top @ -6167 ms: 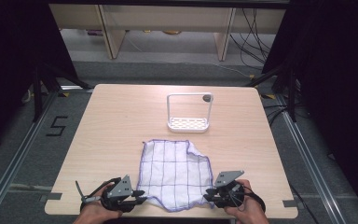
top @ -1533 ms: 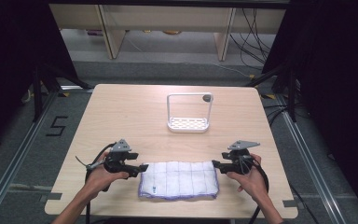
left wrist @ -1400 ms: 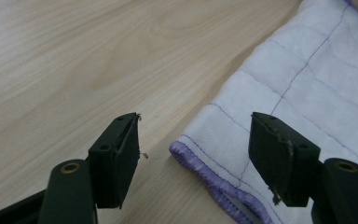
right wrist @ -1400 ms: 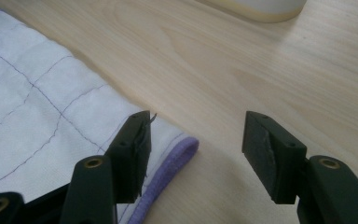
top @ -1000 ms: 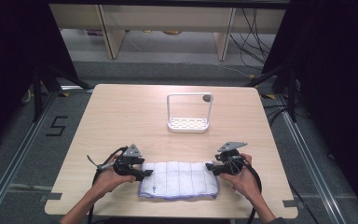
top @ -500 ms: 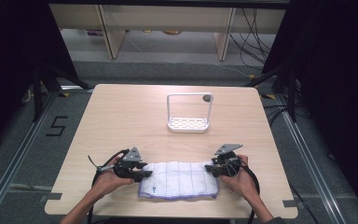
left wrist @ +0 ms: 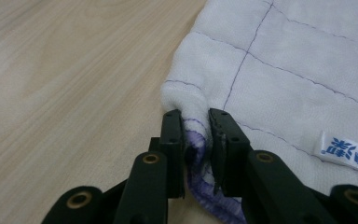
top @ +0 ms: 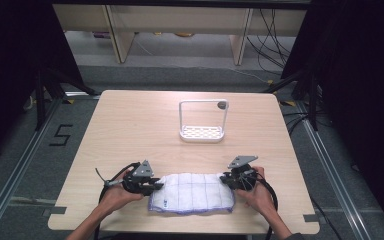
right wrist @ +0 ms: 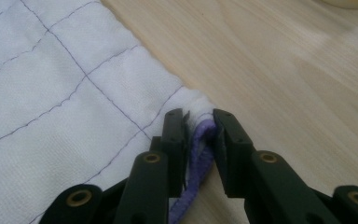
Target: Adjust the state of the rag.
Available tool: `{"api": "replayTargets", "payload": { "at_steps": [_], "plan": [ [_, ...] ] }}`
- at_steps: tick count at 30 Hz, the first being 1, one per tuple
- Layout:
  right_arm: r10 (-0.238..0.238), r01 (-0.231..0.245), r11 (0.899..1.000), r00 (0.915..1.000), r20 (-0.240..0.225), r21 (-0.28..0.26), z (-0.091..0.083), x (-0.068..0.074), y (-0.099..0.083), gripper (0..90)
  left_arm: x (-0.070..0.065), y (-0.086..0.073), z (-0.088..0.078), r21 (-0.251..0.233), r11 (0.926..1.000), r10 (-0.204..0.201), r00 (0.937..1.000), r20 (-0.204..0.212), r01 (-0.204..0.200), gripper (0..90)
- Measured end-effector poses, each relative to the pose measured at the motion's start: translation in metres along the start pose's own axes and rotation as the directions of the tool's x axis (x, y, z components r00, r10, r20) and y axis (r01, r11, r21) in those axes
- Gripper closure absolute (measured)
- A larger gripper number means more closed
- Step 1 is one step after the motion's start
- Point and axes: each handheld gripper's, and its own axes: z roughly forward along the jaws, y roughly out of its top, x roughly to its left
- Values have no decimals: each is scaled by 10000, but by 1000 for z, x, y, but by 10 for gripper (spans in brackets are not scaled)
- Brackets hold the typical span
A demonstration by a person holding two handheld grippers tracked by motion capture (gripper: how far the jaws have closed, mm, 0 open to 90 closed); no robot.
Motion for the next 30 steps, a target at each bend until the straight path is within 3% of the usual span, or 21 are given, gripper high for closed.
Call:
{"api": "replayTargets", "payload": {
  "at_steps": [3,9,11,18,19,22,23,26,30],
  "plan": [
    [-2,2,10000,10000,-56,-66,0,0,0,783,-2,0,0,-50,9999,-112,9999,-22,112,777],
    [80,-80,10000,10000,-51,-8,-1,0,2,804,-6,-1,-1,-8,9997,226,9995,-234,-227,796],
    [124,-125,9999,9999,-54,-30,0,-1,3,807,-6,-2,-1,-71,9998,158,9993,-340,-161,796],
    [161,-160,9996,9998,65,-244,5,-5,9,814,-15,-3,-3,-90,9998,158,9993,-345,-161,800],
    [244,-248,9993,9996,-136,-296,5,-6,10,814,-16,-4,-4,-25,9998,207,9992,-352,-208,800],
    [88,-89,9995,10000,-26,-304,8,-9,15,814,-21,-5,-6,-3,9994,348,9988,-342,-349,800],
    [54,-56,9997,10000,-84,-244,8,-10,18,814,-23,-5,-6,-59,9999,126,9993,-357,-129,800],
    [112,-115,9989,9999,-73,-460,10,-13,25,815,-26,-6,-8,-74,9996,272,9991,-311,-274,800],
    [148,-142,9988,9998,111,-477,15,-15,31,815,-33,-7,-8,-80,9999,137,9995,-276,-139,799]
  ]
}}
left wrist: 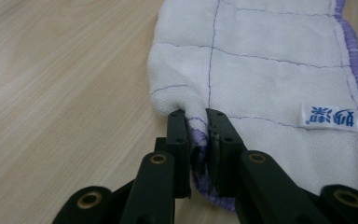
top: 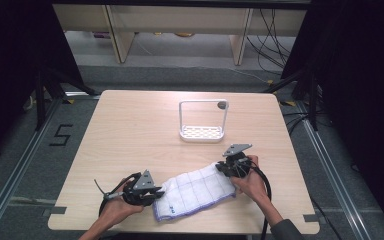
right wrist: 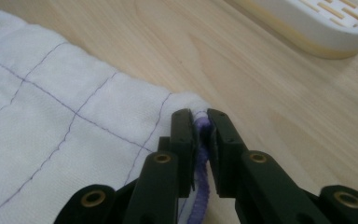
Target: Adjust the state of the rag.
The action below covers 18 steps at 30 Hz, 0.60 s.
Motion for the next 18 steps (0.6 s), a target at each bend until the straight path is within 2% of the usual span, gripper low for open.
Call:
{"api": "replayTargets", "payload": {
  "at_steps": [2,3,5,6,7,8,9,11,15,16,17,18],
  "plan": [
    [-70,72,9999,9999,-140,101,1,-2,2,815,-3,0,-1,-29,10000,72,9999,75,-72,799],
    [-62,62,10000,10000,-77,-28,3,-2,4,815,-4,0,-1,-1,10000,88,9999,115,-88,798],
    [16,-12,9998,9998,-177,219,3,-4,7,815,-6,0,-1,-1,9999,170,9998,104,-170,798],
    [37,-35,9999,9999,-131,137,6,-5,8,814,-7,0,-1,-7,9999,173,9997,160,-173,798],
    [-19,22,9999,9998,-203,120,10,-7,10,813,-10,0,-1,-55,10000,-32,9997,223,34,798],
    [-56,63,9995,9998,-215,322,10,-8,12,813,-10,0,-1,-55,10000,-32,9997,223,34,797],
    [-56,63,9995,9998,-215,322,10,-8,12,813,-10,0,-1,-25,9999,170,9995,262,-169,797],
    [-70,76,9993,9998,-176,379,13,-9,15,813,-14,0,-1,-72,9999,78,9996,269,-76,797],
    [-85,96,9989,9996,-251,467,20,-9,20,813,-20,0,-2,-53,9998,202,9993,318,-200,797],
    [-182,193,9988,9995,-251,461,25,-9,23,813,-23,1,-2,-129,9998,145,9990,413,-140,796],
    [-182,193,9988,9995,-251,461,25,-9,23,813,-23,1,-2,-108,9994,339,9985,424,-335,796],
    [-292,303,9987,9992,-260,418,26,-9,24,813,-26,1,-2,-109,9996,277,9986,440,-272,796]
  ]
}}
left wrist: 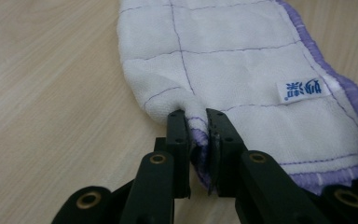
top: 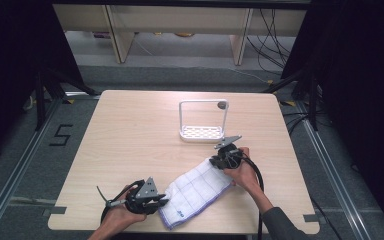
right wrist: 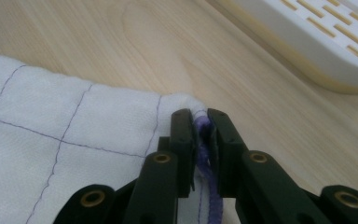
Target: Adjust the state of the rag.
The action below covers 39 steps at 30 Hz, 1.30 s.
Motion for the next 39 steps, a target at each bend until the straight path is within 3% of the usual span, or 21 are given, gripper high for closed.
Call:
{"api": "replayTargets", "payload": {
  "at_steps": [1,4,5,7,8,9,11,13,14,16,19,23,25,29,31,32,35,36,37,39],
  "plan": [
    [160,-159,9998,9999,-52,71,1,1,2,813,-3,0,1,-120,9999,21,10000,20,-20,796],
    [-43,44,9999,10000,-56,124,5,1,7,813,-7,1,1,-25,9999,120,9998,130,-119,796],
    [167,-165,9996,9998,-88,227,6,2,9,814,-8,1,1,-21,10000,67,9998,197,-67,796],
    [-137,137,9997,9999,-34,223,10,0,13,814,-12,2,2,-134,9998,169,9996,225,-166,795],
    [-47,51,9997,9999,-146,257,12,1,15,814,-14,2,2,-75,9995,295,9994,175,-293,794],
    [-159,165,9995,9996,-235,274,14,1,18,814,-17,2,2,-132,9999,116,9996,247,-112,793],
    [-198,201,9995,9997,-143,238,19,2,22,814,-18,3,3,-152,9996,252,9993,270,-248,792],
    [-207,217,9994,9990,-384,256,24,3,29,813,-24,3,5,-360,9993,40,9994,357,-27,790],
    [-432,446,9985,9980,-451,309,26,3,32,813,-25,4,5,-342,9992,201,9991,368,-189,791],
    [-352,366,9989,9982,-479,286,29,5,34,813,-30,5,7,-337,9994,113,9990,429,-98,790],
    [-482,509,9977,9971,-594,439,33,7,41,813,-36,7,8,-394,9983,445,9978,485,-426,789],
    [-860,891,9954,9930,-811,349,39,11,51,813,-42,9,12,-553,9979,371,9975,605,-338,788],
    [-914,945,9950,9920,-868,322,43,15,55,814,-45,10,14,-637,9979,156,9975,690,-112,789],
    [-1133,1175,9925,9881,-1043,349,47,21,64,814,-51,13,18,-716,9970,324,9974,644,-277,785],
    [-1242,1278,9915,9858,-1131,252,50,24,67,814,-55,15,22,-890,9959,212,9970,739,-146,781],
    [-1393,1422,9897,9826,-1229,153,52,26,68,813,-56,16,22,-793,9963,385,9962,778,-323,778],
    [-1545,1584,9872,9779,-1408,169,55,30,70,806,-61,18,26,-897,9958,246,9958,878,-167,761],
    [-1665,1704,9853,9752,-1456,151,57,32,71,798,-61,19,27,-949,9950,402,9952,896,-316,750],
    [-1524,1574,9872,9777,-1445,237,56,33,72,768,-63,18,28,-1012,9949,90,9953,966,8,731],
    [-1197,1224,9924,9845,-1284,126,56,33,72,647,-61,19,26,-952,9954,51,9932,1159,60,677]
  ]
}}
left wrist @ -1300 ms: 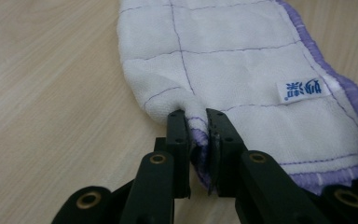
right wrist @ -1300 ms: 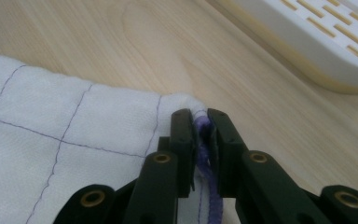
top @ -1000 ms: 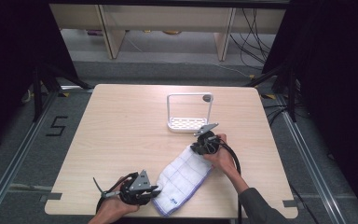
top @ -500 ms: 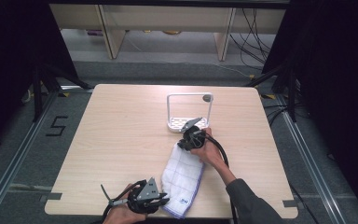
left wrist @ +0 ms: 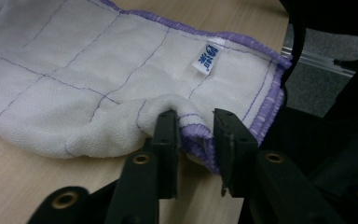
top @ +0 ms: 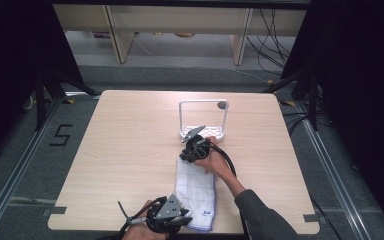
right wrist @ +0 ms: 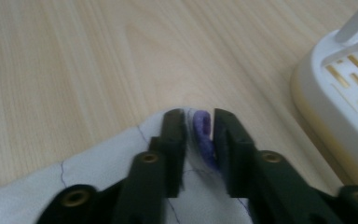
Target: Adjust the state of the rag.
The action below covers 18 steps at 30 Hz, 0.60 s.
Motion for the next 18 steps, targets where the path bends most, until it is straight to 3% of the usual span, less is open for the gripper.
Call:
{"api": "replayTargets", "payload": {
  "at_steps": [1,3,4,6,7,8,9,11,12,13,14,16,17,18],
  "plan": [
    [304,-304,9995,9995,50,18,-3,-1,0,607,0,0,0,-309,9992,-239,9996,148,243,619],
    [429,-422,9986,9989,194,-326,-9,-3,-1,526,3,1,-6,-481,9980,-404,9991,111,409,517],
    [695,-675,9966,9968,398,-483,-16,-5,-2,498,4,1,-8,-541,9974,-475,9988,88,479,490],
    [1018,-993,9928,9942,352,-667,-29,-9,-6,478,9,2,-14,-798,9947,-644,9979,105,650,451],
    [1405,-1350,9852,9890,463,-1060,-43,-12,-12,454,13,2,-17,-839,9938,-726,9974,22,725,424],
    [1405,-1350,9852,9890,463,-1060,-43,-12,-12,454,18,2,-20,-906,9933,-720,9974,-48,712,424],
    [1486,-1428,9846,9875,527,-1009,-50,-14,-15,441,21,3,-23,-1135,9884,-1027,9946,-129,1006,422],
    [1919,-1838,9778,9784,773,-1011,-68,-20,-30,427,39,9,-32,-1353,9829,-1325,9900,-482,1249,414],
    [1919,-1838,9778,9784,773,-1011,-68,-20,-30,427,39,9,-32,-1353,9829,-1325,9900,-482,1249,414],
    [1914,-1809,9769,9775,890,-1136,-69,-22,-34,423,46,11,-33,-1521,9782,-1509,9871,-533,1413,414],
    [2161,-2085,9736,9729,819,-927,-75,-23,-37,418,53,13,-35,-1555,9773,-1557,9857,-645,1442,413],
    [2142,-2028,9728,9716,1007,-1121,-77,-26,-46,416,67,17,-36,-1582,9761,-1636,9828,-857,1487,407],
    [2204,-2115,9731,9701,1017,-913,-81,-27,-50,414,73,18,-35,-1708,9728,-1771,9775,-1147,1562,405],
    [2223,-2147,9732,9700,987,-826,-81,-28,-52,409,78,19,-33,-1707,9703,-1921,9747,-1146,1712,404]
  ]
}}
